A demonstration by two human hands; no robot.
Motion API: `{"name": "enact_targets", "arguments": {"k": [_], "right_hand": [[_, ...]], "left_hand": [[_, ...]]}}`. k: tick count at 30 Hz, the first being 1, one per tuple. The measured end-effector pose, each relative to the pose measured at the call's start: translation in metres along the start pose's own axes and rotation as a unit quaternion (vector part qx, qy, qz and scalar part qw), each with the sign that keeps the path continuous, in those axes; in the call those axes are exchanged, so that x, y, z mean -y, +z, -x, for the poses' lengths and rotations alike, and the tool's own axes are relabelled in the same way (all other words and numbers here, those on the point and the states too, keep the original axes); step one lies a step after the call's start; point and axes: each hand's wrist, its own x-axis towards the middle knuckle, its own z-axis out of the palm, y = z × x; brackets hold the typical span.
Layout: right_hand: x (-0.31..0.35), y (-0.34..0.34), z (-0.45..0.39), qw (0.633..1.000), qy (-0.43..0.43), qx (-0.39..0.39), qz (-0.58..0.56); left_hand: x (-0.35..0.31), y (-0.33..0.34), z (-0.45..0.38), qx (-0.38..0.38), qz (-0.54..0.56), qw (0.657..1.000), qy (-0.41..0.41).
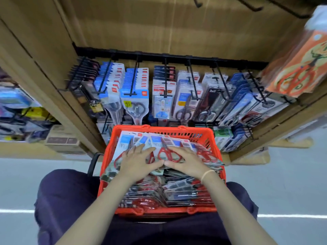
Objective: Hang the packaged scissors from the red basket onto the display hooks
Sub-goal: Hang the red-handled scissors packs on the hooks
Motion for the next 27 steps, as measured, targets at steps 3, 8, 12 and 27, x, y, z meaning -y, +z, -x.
{"name": "enact_targets", "arguments": {"k": [3, 8, 12, 27], "right_hand": [[0.005, -0.009, -0.004, 0.999, 0.016, 0.005, -0.042], [0.012, -0.006, -0.015, 0.992, 0.112, -0.032, -0.058], [0.014, -0.003, -0.02, 0.991, 0.127, -0.009, -0.029], [0.014, -0.016, -0.027, 0.985, 0.155, -0.021, -0.067]], "left_hand": [[-0.008, -0.007, -0.004, 0.017, 0.004, 1.0, -0.014], [-0.008, -0.001, -0.005, -0.002, 0.015, 1.0, 0.005], [-0.001, 0.005, -0.002, -0.039, 0.05, 0.998, 0.016], [-0.007, -0.014, -0.018, 0.013, 0.183, 0.983, 0.012]]}}
